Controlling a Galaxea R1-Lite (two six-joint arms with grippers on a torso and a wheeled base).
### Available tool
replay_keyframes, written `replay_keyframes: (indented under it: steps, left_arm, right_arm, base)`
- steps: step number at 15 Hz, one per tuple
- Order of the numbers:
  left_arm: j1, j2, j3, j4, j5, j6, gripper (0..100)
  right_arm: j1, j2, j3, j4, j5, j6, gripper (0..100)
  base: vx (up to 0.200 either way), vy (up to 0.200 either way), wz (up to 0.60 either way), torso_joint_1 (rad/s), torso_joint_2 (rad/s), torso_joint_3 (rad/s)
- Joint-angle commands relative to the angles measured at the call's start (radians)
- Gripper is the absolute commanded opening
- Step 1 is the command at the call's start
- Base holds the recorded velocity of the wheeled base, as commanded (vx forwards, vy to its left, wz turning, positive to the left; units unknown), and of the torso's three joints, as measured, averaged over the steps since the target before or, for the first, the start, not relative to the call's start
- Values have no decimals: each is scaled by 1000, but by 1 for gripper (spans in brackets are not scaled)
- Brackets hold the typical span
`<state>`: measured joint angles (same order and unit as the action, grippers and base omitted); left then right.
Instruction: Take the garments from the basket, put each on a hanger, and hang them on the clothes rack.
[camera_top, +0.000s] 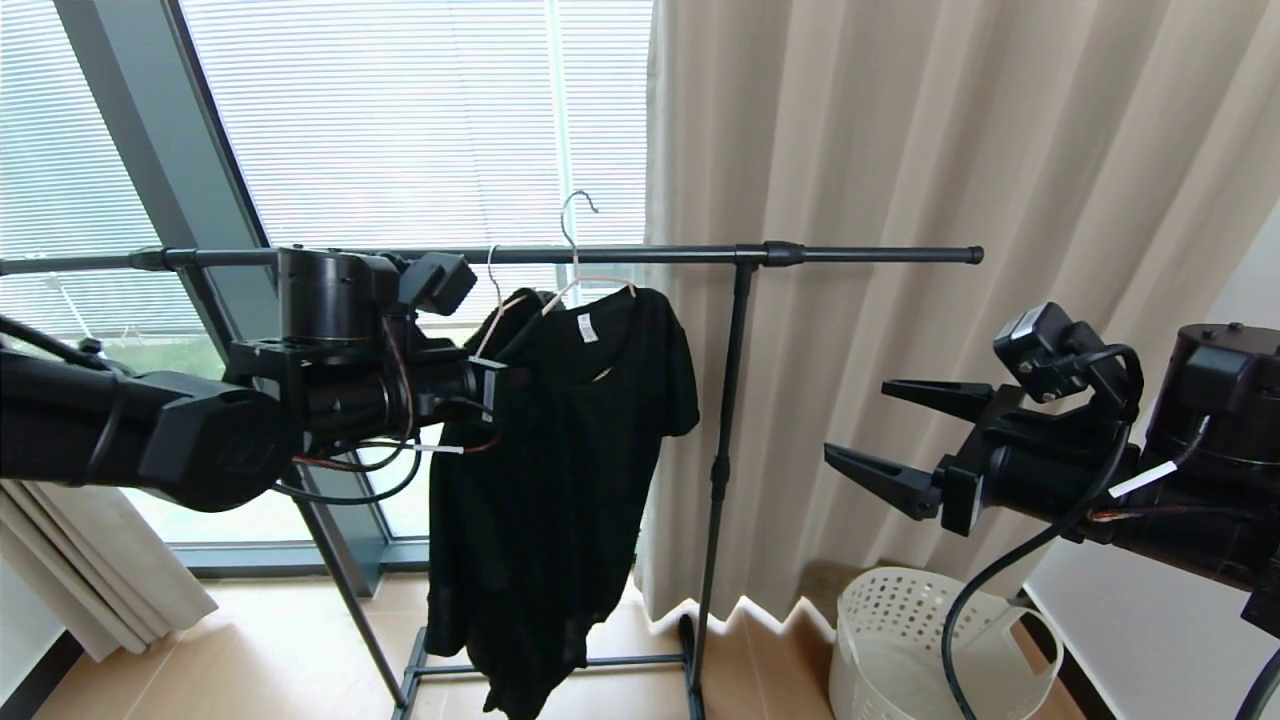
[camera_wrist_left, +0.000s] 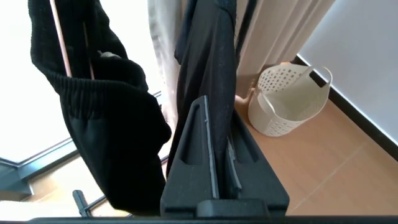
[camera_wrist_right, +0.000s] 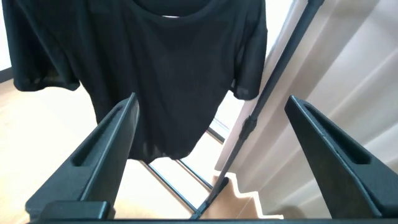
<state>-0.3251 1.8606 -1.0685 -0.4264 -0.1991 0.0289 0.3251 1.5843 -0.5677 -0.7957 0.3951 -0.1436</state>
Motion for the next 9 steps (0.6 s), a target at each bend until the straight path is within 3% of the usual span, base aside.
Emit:
replay_keyframes:
  steps: [1, 7, 9]
  left_arm:
    - [-35, 132, -97, 0, 38, -29, 0]
    - [-54, 270, -246, 0, 129, -104, 0]
    - [-55, 293, -298, 0, 141, -165, 0]
  right_arm:
    - [0, 0, 0, 0, 1, -1, 100]
    - [0, 2, 3, 0, 1, -2, 100]
    - [0, 2, 5, 0, 1, -2, 100]
  base:
    - [0, 0, 0, 0, 0, 0]
    - [0, 0, 0, 0, 0, 0]
    - [0, 0, 0, 0, 0, 0]
